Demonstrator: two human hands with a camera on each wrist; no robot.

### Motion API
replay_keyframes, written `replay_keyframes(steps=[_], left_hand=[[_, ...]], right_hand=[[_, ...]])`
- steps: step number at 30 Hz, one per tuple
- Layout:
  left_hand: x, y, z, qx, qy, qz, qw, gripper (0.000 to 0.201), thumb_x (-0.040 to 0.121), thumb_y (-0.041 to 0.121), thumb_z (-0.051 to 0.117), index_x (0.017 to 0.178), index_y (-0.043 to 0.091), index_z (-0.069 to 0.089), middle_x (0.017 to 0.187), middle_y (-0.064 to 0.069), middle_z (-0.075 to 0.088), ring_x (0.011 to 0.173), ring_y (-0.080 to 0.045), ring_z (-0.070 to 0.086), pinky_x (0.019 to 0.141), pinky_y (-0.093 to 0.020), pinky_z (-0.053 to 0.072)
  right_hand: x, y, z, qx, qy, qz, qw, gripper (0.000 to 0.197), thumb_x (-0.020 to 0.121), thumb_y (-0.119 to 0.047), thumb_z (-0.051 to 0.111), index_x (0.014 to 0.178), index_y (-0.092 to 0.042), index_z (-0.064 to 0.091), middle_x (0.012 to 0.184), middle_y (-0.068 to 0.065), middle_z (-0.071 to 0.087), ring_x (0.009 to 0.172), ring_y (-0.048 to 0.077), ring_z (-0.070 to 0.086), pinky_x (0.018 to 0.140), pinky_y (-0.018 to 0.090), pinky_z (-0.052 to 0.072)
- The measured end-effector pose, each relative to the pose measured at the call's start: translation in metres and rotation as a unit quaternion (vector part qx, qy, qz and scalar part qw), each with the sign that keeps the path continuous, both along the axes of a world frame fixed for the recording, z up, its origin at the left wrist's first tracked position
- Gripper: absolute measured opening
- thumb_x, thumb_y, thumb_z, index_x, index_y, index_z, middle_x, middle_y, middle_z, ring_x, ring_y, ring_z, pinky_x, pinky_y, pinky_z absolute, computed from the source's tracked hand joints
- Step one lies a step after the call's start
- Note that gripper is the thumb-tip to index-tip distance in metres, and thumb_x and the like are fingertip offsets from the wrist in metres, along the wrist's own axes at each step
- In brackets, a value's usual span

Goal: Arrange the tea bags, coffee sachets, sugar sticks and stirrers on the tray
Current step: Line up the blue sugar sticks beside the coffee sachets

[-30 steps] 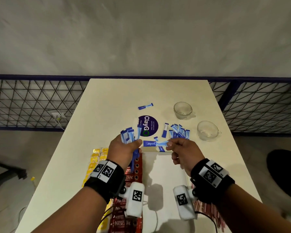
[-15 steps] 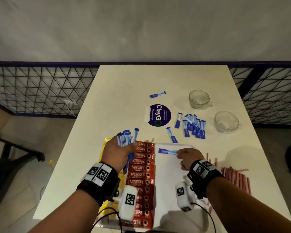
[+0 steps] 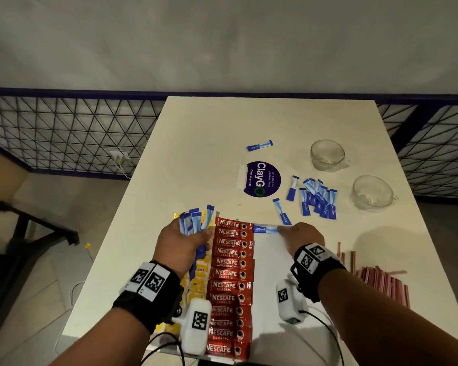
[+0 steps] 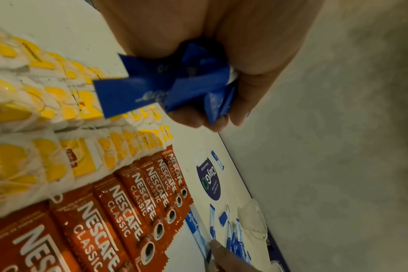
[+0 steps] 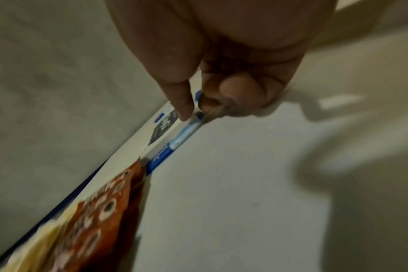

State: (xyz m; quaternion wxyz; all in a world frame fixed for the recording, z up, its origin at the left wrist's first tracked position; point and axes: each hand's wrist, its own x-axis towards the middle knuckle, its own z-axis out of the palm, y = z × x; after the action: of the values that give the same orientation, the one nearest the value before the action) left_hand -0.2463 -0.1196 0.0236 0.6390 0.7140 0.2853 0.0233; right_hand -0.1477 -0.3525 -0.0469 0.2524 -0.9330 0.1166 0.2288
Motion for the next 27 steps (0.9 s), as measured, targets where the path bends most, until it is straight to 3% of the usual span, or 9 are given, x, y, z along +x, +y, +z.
replay_keyframes(steps=[3,6,9,12,18,20,22,24,27], left_hand=[[-0.001,0.003,-0.001,0.003,0.000,0.000,1.000,0.015,0.081,0.003,0.074,0.080,0.012,0.061,0.059,-0.006,0.063,0.056,-0.024,0.062,0.050,-0.030,0.052],[-0.002,0.005,-0.003,0.000,0.000,0.003,1.000,0.014,0.081,0.002,0.073,0.081,0.010,0.061,0.060,-0.008,0.062,0.055,-0.024,0.060,0.046,-0.027,0.050],[-0.002,0.006,-0.005,0.004,0.001,-0.001,1.000,0.014,0.081,0.003,0.073,0.081,0.012,0.063,0.059,-0.005,0.064,0.057,-0.024,0.063,0.054,-0.033,0.053],[-0.003,0.006,-0.008,0.006,0.002,-0.002,1.000,0.016,0.081,0.004,0.074,0.081,0.015,0.063,0.059,-0.002,0.066,0.058,-0.024,0.065,0.060,-0.039,0.055],[-0.001,0.004,-0.008,-0.007,0.003,-0.009,1.000,0.019,0.081,0.001,0.073,0.083,0.017,0.064,0.060,0.000,0.067,0.058,-0.026,0.064,0.056,-0.035,0.053],[0.000,0.004,-0.008,-0.033,0.028,-0.032,0.999,0.019,0.080,0.000,0.074,0.088,0.014,0.064,0.062,-0.002,0.067,0.057,-0.026,0.063,0.054,-0.034,0.051],[0.002,0.003,-0.007,-0.059,0.060,-0.078,0.993,0.020,0.078,0.000,0.075,0.093,0.010,0.065,0.064,-0.007,0.067,0.054,-0.025,0.062,0.053,-0.032,0.050],[0.005,0.000,-0.006,-0.067,0.084,-0.127,0.986,0.021,0.077,-0.001,0.076,0.091,0.012,0.067,0.066,-0.008,0.066,0.056,-0.026,0.062,0.055,-0.032,0.050],[0.011,-0.010,-0.001,-0.068,0.093,-0.179,0.977,0.025,0.075,-0.003,0.077,0.088,0.016,0.068,0.065,-0.002,0.067,0.055,-0.021,0.062,0.057,-0.031,0.051]], right_hand=[[-0.006,0.002,0.004,-0.034,-0.090,0.099,0.990,0.018,0.091,-0.045,0.054,0.085,-0.028,0.059,0.093,-0.003,0.064,0.084,0.019,0.059,0.081,0.031,0.050],[-0.003,0.004,0.000,-0.065,-0.128,0.238,0.961,0.023,0.097,-0.033,0.048,0.109,-0.024,0.066,0.109,0.001,0.060,0.100,0.019,0.059,0.087,0.028,0.046],[0.005,0.007,-0.005,-0.085,-0.137,0.296,0.942,0.030,0.100,-0.028,0.043,0.121,-0.024,0.064,0.117,0.003,0.059,0.107,0.021,0.058,0.092,0.029,0.045],[0.006,0.011,-0.008,-0.101,-0.129,0.336,0.928,0.032,0.101,-0.025,0.039,0.123,-0.025,0.063,0.117,0.002,0.058,0.107,0.021,0.058,0.090,0.028,0.044],[0.006,0.015,0.001,-0.105,-0.128,0.330,0.929,0.031,0.100,-0.026,0.042,0.123,-0.024,0.062,0.116,0.001,0.058,0.105,0.020,0.058,0.089,0.029,0.046],[0.004,0.018,0.014,-0.036,-0.145,0.288,0.946,0.029,0.097,-0.033,0.048,0.120,-0.022,0.061,0.114,-0.002,0.058,0.102,0.017,0.057,0.088,0.027,0.045],[-0.001,0.027,0.035,0.111,-0.171,0.215,0.955,0.026,0.093,-0.041,0.056,0.113,-0.027,0.064,0.101,-0.010,0.062,0.084,0.010,0.057,0.078,0.020,0.044],[-0.006,0.037,0.058,0.272,-0.133,0.165,0.939,0.021,0.089,-0.042,0.061,0.107,-0.032,0.065,0.090,-0.014,0.063,0.069,0.008,0.056,0.068,0.016,0.044],[-0.009,0.044,0.072,0.329,-0.074,0.200,0.920,0.008,0.086,-0.035,0.067,0.094,-0.034,0.067,0.081,-0.013,0.065,0.066,0.002,0.058,0.066,0.024,0.047]])
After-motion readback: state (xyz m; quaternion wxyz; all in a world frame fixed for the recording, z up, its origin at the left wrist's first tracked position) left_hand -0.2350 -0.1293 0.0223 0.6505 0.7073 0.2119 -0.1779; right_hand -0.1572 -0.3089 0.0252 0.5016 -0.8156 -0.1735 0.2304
